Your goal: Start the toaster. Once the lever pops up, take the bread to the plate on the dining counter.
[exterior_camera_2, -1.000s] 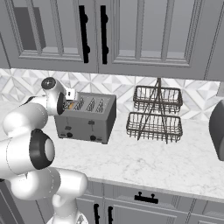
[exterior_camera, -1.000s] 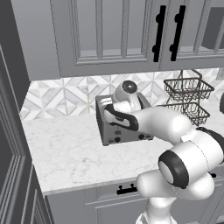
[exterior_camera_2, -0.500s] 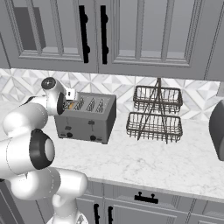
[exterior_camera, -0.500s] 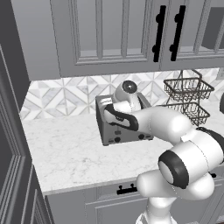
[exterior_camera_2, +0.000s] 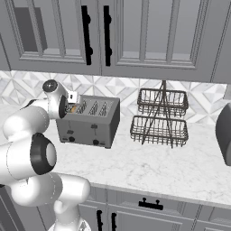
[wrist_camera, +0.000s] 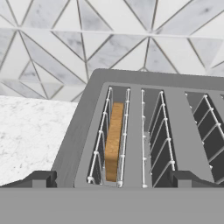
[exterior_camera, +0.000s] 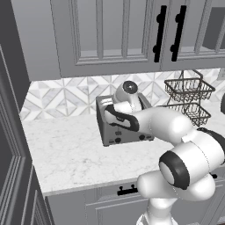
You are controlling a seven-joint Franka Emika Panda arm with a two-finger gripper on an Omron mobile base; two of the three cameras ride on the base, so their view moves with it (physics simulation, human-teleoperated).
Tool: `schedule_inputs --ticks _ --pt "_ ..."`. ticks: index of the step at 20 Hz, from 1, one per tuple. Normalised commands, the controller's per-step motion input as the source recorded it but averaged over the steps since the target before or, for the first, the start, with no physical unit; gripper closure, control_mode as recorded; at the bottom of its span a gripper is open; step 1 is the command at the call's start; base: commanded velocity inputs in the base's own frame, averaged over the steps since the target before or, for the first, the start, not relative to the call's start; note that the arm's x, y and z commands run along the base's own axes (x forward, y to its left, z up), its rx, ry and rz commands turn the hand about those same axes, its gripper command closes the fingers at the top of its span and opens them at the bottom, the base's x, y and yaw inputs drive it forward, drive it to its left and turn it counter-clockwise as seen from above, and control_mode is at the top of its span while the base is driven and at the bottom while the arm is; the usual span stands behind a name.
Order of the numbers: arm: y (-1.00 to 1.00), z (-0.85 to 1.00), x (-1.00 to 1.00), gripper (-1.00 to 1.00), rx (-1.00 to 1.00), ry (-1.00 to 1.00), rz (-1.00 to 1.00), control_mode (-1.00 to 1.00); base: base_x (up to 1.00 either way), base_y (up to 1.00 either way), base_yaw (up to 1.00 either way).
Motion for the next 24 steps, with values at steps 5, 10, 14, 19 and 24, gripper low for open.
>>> schedule_inputs --ticks 5,10,14,19,24 --pt "0.0 0.0 0.0 -1.0 0.0 0.0 0.0 -1.0 0.0 0.0 0.0" --pt "0.0 0.0 0.0 -1.0 0.0 0.0 0.0 -1.0 0.0 0.0 0.0" --pt "0.0 0.0 0.0 -1.0 0.0 0.0 0.0 -1.0 0.0 0.0 0.0" --pt "0.0 0.0 0.0 -1.0 0.0 0.0 0.0 -1.0 0.0 0.0 0.0" --pt "0.0 0.0 0.0 -1.0 0.0 0.0 0.0 -1.0 0.0 0.0 0.0"
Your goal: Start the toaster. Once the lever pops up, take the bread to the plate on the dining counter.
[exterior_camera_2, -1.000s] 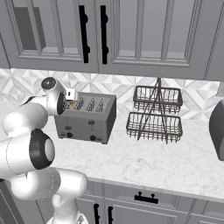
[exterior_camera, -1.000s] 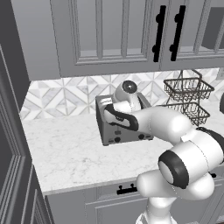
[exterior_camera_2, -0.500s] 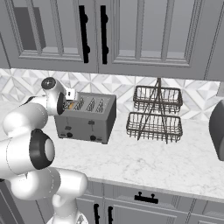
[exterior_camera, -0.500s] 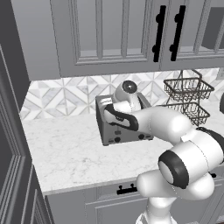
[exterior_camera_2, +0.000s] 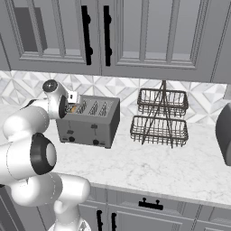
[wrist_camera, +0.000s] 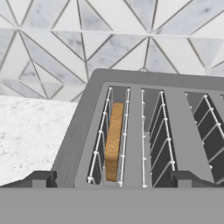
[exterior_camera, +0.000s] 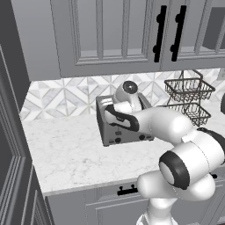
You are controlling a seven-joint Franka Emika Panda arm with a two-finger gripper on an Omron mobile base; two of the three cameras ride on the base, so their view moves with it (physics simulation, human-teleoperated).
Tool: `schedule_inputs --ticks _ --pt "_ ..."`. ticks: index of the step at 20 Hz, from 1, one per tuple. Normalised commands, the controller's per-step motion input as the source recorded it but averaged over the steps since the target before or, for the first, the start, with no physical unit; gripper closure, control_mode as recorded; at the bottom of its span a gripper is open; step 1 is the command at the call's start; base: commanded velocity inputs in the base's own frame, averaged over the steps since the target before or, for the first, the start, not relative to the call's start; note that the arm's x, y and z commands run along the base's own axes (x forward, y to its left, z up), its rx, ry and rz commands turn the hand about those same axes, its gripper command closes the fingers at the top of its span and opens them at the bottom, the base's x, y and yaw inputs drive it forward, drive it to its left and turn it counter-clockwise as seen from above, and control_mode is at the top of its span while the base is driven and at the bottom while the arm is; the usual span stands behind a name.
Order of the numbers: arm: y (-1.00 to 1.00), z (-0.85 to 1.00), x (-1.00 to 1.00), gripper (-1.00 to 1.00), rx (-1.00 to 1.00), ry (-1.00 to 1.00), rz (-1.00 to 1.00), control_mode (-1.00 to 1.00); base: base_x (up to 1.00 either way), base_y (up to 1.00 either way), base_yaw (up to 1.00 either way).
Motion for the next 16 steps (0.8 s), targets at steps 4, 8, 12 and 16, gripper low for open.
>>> schedule_inputs --ticks 4,8,12,16 --pt "0.0 0.0 0.0 -1.0 0.0 0.0 0.0 -1.0 0.0 0.0 0.0" --pt "0.0 0.0 0.0 -1.0 0.0 0.0 0.0 -1.0 0.0 0.0 0.0" --pt "0.0 0.0 0.0 -1.0 0.0 0.0 0.0 -1.0 0.0 0.0 0.0" --pt "0.0 0.0 0.0 -1.0 0.0 0.0 0.0 -1.0 0.0 0.0 0.0"
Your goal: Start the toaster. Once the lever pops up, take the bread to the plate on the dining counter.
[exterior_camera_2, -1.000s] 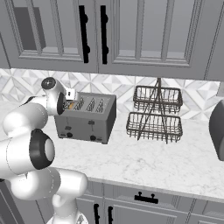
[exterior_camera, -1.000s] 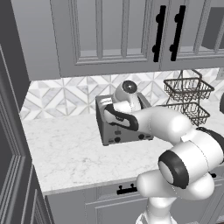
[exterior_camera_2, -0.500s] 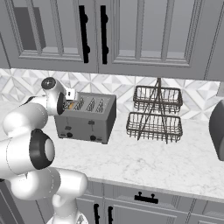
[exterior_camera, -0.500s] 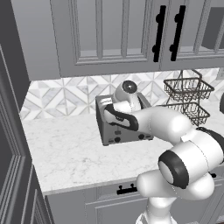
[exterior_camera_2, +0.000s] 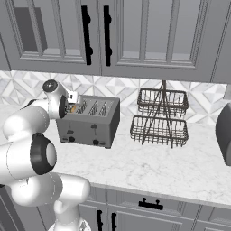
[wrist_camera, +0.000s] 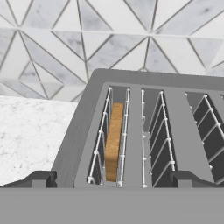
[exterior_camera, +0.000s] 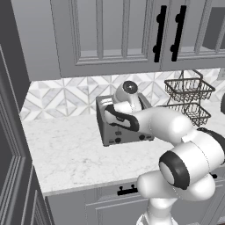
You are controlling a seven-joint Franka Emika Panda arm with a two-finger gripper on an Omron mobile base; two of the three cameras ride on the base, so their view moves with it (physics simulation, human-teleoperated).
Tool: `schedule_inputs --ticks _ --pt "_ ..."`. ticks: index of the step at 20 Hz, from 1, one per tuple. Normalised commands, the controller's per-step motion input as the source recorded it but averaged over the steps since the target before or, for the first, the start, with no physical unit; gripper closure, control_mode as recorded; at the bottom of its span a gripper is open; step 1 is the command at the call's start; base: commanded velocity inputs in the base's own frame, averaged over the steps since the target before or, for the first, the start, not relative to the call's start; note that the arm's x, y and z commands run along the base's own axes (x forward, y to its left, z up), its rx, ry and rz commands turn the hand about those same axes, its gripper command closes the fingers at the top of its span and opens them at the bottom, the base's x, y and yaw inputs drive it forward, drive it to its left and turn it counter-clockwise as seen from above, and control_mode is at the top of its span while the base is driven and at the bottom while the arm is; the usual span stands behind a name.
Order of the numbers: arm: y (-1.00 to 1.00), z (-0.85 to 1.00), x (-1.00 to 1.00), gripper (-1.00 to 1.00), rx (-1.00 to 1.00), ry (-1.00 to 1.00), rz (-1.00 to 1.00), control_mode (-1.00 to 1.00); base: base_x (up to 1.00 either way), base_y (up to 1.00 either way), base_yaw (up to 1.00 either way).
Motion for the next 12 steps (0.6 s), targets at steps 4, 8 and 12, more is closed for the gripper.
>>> schedule_inputs --ticks 4,8,12 --pt "0.0 0.0 0.0 -1.0 0.0 0.0 0.0 -1.0 0.0 0.0 0.0" --pt "0.0 0.0 0.0 -1.0 0.0 0.0 0.0 -1.0 0.0 0.0 0.0" --pt "0.0 0.0 0.0 -1.0 0.0 0.0 0.0 -1.0 0.0 0.0 0.0"
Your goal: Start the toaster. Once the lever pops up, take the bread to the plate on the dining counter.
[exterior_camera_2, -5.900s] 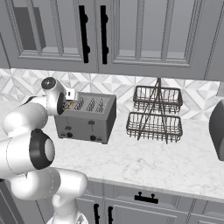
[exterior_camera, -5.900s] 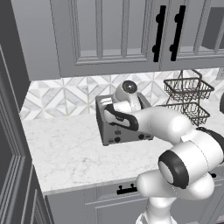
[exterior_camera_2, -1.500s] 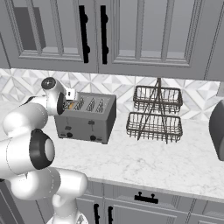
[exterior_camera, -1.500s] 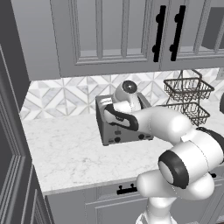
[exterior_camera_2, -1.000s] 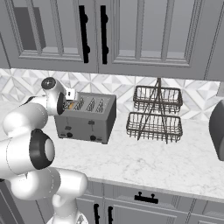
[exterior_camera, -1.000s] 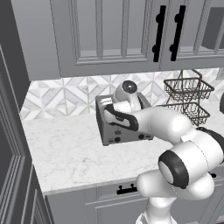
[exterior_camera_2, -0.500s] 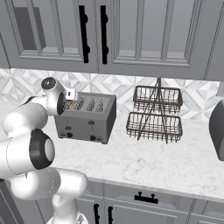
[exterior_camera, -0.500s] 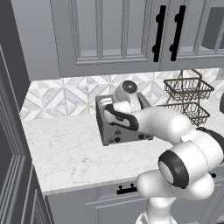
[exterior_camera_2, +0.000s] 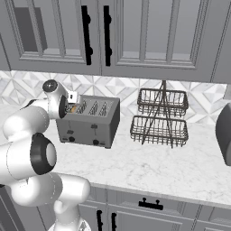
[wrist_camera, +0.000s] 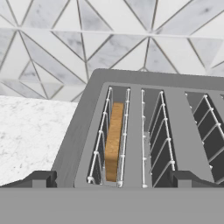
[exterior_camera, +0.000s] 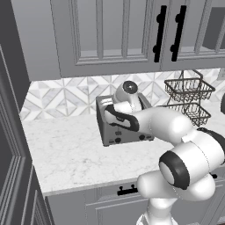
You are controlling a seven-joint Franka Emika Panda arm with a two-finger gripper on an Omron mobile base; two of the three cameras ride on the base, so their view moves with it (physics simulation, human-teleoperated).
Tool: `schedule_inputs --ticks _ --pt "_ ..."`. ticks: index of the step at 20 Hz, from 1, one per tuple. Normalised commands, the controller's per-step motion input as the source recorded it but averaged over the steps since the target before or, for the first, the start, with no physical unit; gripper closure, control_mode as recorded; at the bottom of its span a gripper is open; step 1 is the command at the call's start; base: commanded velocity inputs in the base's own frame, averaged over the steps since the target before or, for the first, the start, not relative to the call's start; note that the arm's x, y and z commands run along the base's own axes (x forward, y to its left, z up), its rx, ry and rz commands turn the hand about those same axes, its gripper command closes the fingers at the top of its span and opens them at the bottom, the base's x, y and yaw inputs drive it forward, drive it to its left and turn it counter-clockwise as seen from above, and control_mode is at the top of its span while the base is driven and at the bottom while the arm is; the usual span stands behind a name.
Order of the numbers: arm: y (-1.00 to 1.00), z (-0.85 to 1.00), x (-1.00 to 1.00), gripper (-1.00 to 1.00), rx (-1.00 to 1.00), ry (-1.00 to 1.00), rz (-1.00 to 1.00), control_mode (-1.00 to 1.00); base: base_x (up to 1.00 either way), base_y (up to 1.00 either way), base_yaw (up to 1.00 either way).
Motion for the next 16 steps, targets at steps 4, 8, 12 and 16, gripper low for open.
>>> schedule_inputs --ticks 4,8,12,16 --pt "0.0 0.0 0.0 -1.0 0.0 0.0 0.0 -1.0 0.0 0.0 0.0" --pt "0.0 0.0 0.0 -1.0 0.0 0.0 0.0 -1.0 0.0 0.0 0.0" --pt "0.0 0.0 0.0 -1.0 0.0 0.0 0.0 -1.0 0.0 0.0 0.0" --pt "0.0 0.0 0.0 -1.0 0.0 0.0 0.0 -1.0 0.0 0.0 0.0"
